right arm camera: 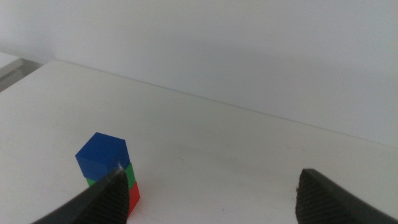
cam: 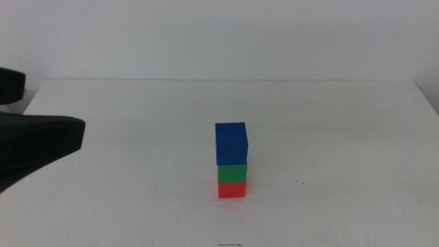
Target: Stack red cubes first, then green, then blue cubes in a specific spot.
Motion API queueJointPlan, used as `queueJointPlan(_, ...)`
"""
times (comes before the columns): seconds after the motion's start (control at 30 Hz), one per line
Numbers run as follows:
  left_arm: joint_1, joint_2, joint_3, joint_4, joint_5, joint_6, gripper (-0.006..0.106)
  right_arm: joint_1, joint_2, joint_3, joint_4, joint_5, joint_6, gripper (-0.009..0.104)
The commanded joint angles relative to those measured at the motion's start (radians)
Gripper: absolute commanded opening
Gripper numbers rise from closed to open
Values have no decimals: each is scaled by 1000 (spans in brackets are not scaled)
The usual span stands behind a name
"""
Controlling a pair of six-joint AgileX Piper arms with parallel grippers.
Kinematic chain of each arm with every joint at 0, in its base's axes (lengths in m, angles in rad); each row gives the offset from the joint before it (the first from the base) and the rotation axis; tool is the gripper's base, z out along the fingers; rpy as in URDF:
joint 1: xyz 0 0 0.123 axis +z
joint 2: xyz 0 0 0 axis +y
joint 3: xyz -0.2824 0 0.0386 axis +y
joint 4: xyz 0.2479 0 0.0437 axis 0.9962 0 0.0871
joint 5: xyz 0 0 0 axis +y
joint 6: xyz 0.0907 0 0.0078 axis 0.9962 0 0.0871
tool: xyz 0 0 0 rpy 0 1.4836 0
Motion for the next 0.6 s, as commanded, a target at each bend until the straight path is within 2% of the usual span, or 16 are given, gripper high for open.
queueJointPlan(0.0,0,7,-24,-14,-69,-5,94,-6,7,-23,-11,-79,2,94)
queueJointPlan(0.13,0,7,-24,-14,-69,-5,94,-6,7,-23,-11,-77,0,94)
queueJointPlan(0.27,53,-12,2,88,-76,-5,94,-6,7,-23,-11,-77,0,94)
queueJointPlan(0.37,176,-37,58,157,-124,-5,94,-6,7,-23,-12,-78,1,94)
queueJointPlan(0.57,471,-97,210,115,-356,-5,94,-6,7,-23,-12,-78,1,94)
